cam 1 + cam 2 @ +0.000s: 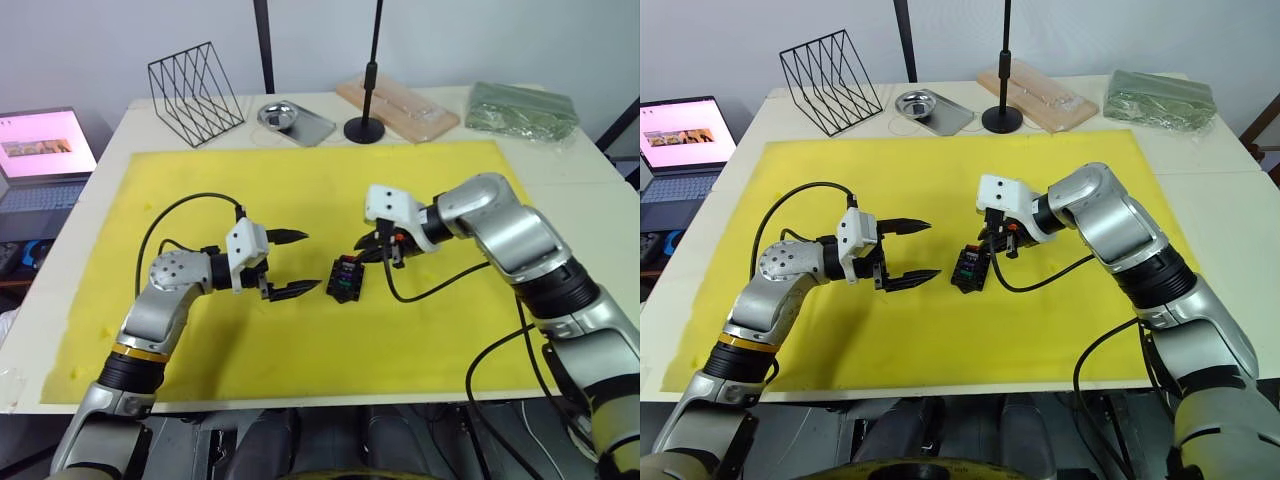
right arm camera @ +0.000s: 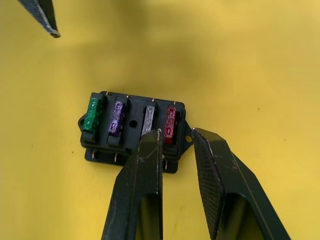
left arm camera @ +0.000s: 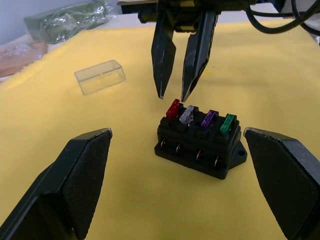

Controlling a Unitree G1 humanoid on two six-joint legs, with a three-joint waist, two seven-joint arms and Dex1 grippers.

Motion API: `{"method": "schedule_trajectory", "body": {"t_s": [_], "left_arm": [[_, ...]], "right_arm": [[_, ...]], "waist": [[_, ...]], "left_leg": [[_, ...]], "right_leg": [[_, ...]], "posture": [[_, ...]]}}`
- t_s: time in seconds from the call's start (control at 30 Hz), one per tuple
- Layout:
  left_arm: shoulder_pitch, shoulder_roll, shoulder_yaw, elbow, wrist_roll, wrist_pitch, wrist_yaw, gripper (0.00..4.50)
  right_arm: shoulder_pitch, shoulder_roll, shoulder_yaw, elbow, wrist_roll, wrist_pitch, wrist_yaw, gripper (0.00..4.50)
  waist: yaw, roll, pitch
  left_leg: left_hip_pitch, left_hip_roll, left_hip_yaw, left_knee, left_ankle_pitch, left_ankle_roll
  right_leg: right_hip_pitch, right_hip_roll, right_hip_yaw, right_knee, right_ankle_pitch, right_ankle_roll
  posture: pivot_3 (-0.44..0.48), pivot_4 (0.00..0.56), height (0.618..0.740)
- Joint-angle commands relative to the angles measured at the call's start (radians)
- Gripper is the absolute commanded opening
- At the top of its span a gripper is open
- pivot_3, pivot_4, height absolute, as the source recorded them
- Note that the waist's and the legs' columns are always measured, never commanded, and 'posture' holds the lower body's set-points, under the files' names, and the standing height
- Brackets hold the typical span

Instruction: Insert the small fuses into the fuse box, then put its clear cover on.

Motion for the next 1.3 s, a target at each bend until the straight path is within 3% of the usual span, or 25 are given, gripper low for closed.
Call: {"method": "schedule_trajectory", "body": {"t_s": [0.03,0.23,0.4,1.3], "left_arm": [[-0.008,0.002,0.015,-0.009,0.002,-0.023,-0.001,4.50],[-0.002,0.005,0.018,-0.009,-0.001,-0.027,-0.003,4.50],[-0.010,-0.001,0.012,0.003,-0.001,-0.034,-0.009,4.50],[-0.006,0.004,0.010,-0.028,-0.002,-0.012,-0.001,4.50]], "right_arm": [[-0.011,-0.015,-0.046,-0.064,0.032,0.017,0.010,1.04],[0.025,-0.005,-0.104,-0.140,0.082,0.044,-0.032,1.04],[0.066,0.022,-0.110,-0.155,0.082,0.067,-0.108,0.03],[0.130,0.015,-0.055,-0.093,0.059,0.052,-0.168,0.03]], "waist": [[0.000,0.000,0.000],[0.002,0.000,0.000],[0.003,0.000,0.000],[0.003,0.000,0.000]], "left_leg": [[0.000,0.000,0.000,0.000,0.000,0.000],[0.000,0.000,0.000,0.000,0.000,0.000],[0.000,0.000,0.000,0.000,0.000,0.000],[0.000,0.000,0.000,0.000,0.000,0.001]], "right_leg": [[0.000,0.000,0.000,0.000,0.000,0.000],[0.000,0.000,0.000,0.000,0.000,0.000],[0.000,0.000,0.000,0.000,0.000,0.000],[0.000,0.000,0.000,0.000,0.000,0.000]], "posture": [[0.000,0.150,0.740],[0.000,0.150,0.740],[0.000,0.150,0.740],[0.000,0.150,0.740]]}}
